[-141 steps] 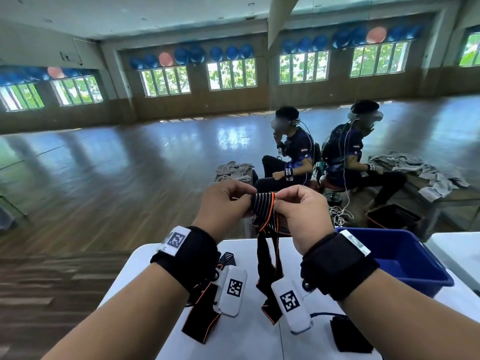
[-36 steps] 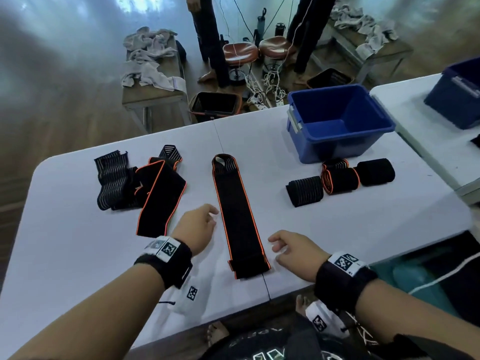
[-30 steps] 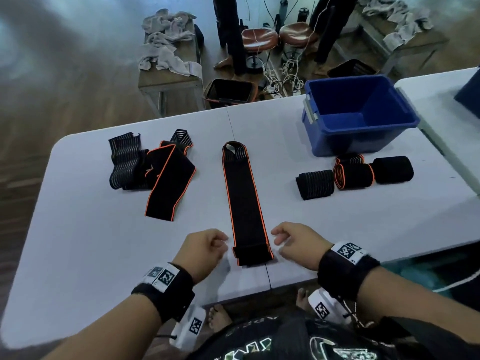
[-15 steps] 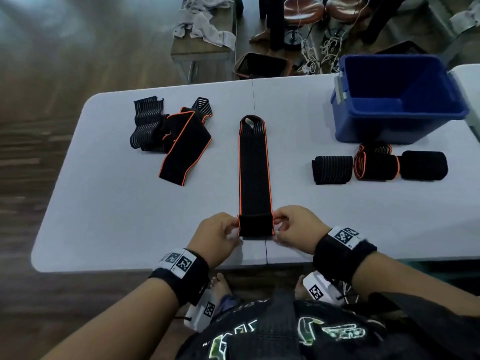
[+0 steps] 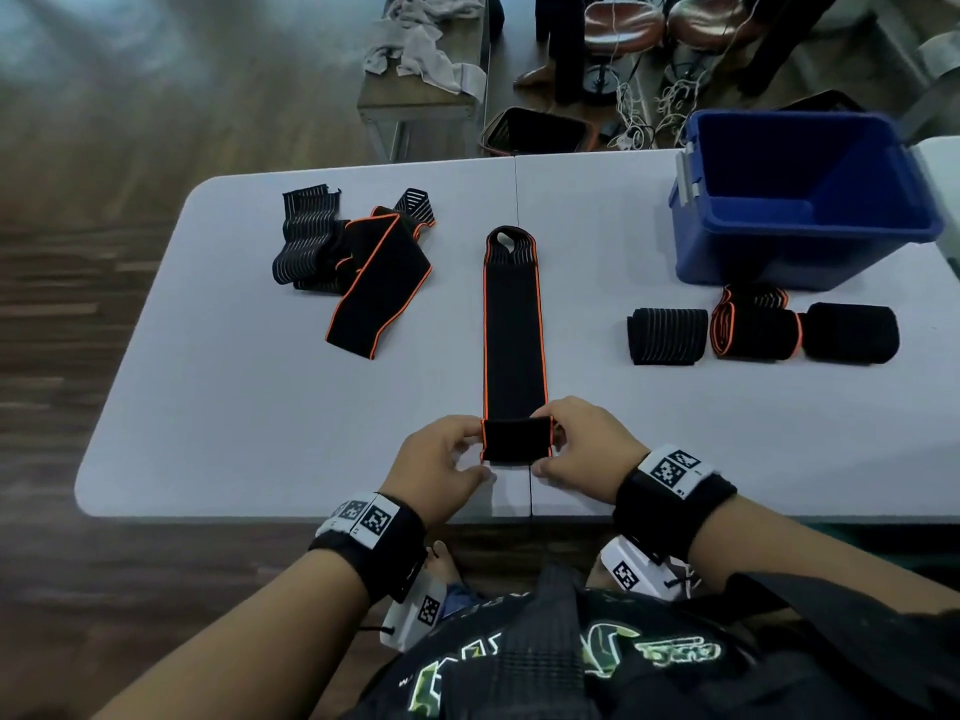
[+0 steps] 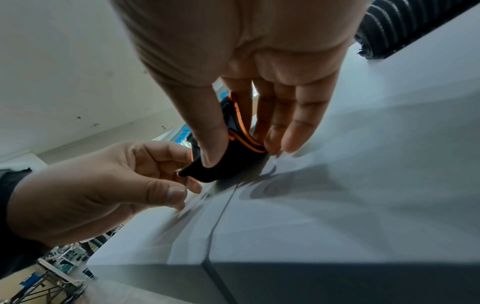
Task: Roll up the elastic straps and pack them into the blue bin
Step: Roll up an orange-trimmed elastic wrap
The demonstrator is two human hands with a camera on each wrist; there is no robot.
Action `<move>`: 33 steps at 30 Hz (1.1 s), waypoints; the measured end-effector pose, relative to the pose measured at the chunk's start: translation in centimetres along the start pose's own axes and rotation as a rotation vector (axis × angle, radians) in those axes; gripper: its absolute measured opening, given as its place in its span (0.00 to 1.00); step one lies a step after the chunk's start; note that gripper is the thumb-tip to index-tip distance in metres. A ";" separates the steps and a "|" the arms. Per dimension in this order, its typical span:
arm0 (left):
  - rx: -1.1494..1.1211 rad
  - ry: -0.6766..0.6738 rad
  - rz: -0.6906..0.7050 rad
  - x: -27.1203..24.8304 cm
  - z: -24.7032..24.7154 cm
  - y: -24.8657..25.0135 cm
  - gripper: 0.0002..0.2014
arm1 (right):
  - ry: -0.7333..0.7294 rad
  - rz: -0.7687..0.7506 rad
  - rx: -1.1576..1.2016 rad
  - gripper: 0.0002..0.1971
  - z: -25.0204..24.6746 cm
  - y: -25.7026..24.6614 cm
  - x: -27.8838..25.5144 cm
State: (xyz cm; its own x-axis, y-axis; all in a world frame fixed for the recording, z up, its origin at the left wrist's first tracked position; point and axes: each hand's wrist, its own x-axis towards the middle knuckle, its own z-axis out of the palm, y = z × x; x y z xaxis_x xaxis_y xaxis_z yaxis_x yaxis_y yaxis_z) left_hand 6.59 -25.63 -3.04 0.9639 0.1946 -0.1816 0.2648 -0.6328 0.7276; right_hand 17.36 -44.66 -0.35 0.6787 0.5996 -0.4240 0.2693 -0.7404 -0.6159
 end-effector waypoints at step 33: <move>0.205 -0.116 -0.109 1.7 0.3 -0.7 0.19 | 0.051 0.122 0.005 0.15 0.4 -1.3 1.1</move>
State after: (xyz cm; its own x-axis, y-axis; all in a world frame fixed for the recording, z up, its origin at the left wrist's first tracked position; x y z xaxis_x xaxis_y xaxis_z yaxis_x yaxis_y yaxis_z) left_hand 8.09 -25.10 -4.04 0.9230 0.1896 -0.3348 0.3553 -0.7537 0.5529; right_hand 17.52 -42.92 -0.32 0.7398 0.4892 -0.4619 0.1794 -0.8051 -0.5654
